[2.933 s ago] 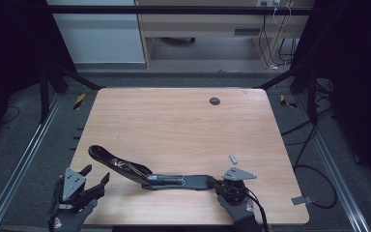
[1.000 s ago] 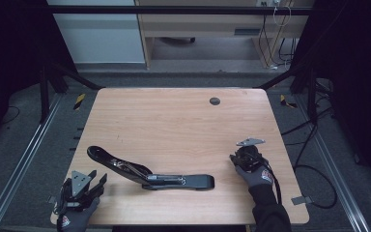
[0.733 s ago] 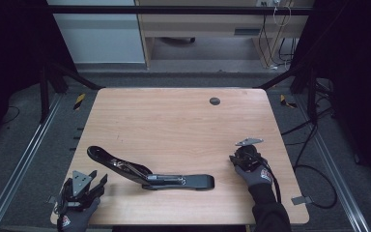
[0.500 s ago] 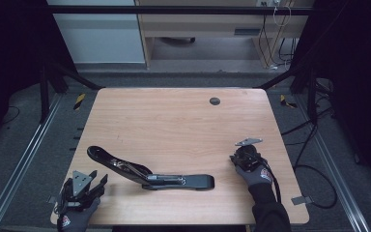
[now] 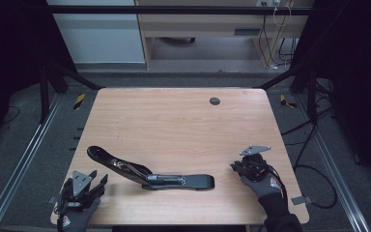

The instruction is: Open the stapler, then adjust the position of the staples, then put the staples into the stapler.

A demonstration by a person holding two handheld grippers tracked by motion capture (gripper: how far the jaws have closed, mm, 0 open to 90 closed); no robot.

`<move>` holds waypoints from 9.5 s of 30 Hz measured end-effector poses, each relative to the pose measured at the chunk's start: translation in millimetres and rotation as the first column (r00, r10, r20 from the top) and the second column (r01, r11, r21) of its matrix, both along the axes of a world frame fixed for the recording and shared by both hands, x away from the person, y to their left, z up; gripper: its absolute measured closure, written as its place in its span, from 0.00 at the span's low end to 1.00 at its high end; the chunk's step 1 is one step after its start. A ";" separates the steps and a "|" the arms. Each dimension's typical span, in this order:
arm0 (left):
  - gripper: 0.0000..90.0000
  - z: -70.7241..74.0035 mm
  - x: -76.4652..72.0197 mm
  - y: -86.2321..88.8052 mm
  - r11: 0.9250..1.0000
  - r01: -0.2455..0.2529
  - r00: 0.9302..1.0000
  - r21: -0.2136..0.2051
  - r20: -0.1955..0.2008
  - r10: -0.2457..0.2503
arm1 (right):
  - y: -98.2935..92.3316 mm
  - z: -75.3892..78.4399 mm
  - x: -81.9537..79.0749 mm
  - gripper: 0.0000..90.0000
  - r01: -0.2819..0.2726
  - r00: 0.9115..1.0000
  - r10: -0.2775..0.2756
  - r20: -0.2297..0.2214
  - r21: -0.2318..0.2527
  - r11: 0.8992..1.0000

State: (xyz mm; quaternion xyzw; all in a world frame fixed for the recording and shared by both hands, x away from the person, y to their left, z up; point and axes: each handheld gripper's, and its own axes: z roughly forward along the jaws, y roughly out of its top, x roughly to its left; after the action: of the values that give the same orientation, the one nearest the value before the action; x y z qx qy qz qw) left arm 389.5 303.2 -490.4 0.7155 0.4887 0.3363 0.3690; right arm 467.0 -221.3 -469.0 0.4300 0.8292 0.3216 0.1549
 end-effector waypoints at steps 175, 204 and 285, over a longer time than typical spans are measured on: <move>0.57 -6.2 3.1 -1.5 1.000 0.019 0.999 0.000 -0.026 -0.019 | 79.5 70.1 -0.2 0.87 -0.455 0.887 0.457 0.066 -0.037 0.890; 0.57 -5.9 4.4 -2.7 1.000 0.023 0.999 0.009 -0.025 -0.023 | 116.7 86.6 18.4 0.87 -0.580 0.810 0.583 0.061 -0.061 0.812; 0.57 -7.1 4.5 -4.5 0.999 0.032 0.999 0.014 -0.029 -0.031 | 176.2 37.2 23.0 0.87 -0.752 0.659 0.751 -0.048 -0.067 0.656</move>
State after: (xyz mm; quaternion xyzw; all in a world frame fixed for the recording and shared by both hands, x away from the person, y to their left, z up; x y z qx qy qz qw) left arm 394.0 298.8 -497.6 0.7306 0.4802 0.3236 0.3618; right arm 490.0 -45.2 -431.8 0.0452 0.9463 0.3196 0.0190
